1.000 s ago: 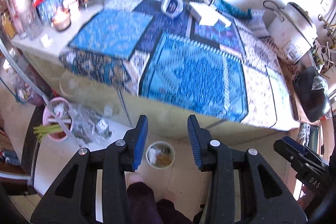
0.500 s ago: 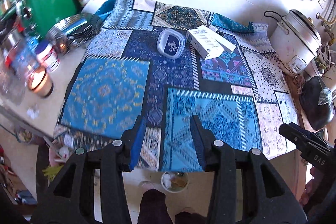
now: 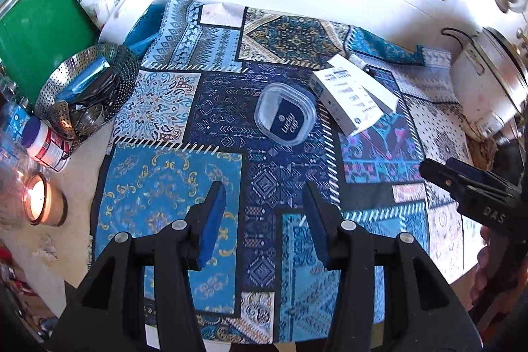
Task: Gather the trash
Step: 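Grasp the blue Lucky cup container with the left gripper while the right gripper grasps the white HP box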
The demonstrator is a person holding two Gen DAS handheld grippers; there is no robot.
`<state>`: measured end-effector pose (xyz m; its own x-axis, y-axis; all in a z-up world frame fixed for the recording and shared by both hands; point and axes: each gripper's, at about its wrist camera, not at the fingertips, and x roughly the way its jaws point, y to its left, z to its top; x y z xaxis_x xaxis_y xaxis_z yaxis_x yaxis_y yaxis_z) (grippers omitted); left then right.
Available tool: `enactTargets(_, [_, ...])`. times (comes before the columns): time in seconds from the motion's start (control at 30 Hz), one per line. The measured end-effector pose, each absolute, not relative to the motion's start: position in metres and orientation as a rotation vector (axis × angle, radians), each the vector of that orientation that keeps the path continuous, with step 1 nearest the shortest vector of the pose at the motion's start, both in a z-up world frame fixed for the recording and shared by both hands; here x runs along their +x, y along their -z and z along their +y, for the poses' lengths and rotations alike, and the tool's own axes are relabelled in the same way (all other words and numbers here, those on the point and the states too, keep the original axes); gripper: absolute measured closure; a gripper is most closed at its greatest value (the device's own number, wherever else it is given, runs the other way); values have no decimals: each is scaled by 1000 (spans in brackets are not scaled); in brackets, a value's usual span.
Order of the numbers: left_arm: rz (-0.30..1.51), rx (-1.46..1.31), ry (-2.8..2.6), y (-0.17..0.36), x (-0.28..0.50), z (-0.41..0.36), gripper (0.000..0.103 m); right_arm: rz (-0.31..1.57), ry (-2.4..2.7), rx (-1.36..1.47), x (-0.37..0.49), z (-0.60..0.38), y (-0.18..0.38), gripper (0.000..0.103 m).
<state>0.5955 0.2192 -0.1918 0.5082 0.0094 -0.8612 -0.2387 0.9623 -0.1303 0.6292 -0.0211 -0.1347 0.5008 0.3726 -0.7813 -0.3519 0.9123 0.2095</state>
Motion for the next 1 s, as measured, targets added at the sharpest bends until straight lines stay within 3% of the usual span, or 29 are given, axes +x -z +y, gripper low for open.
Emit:
enactTargets(0.47, [1139,-413,-294,235,664,215,56,1085,-609,-186,757,36,172,25])
enactTargets(0.67, [1165,-415,-310,243,679,207,56,1050,-638,-277,760,47,180,6])
enactTargets(0.83, [1161,-408,-299,244,699,199,53,1090,-627,-312,773,43,194,8])
enactTargets(1.0, [1165,-402,-288,249,723,196,52,1106,-684,-171,787,22,196,19])
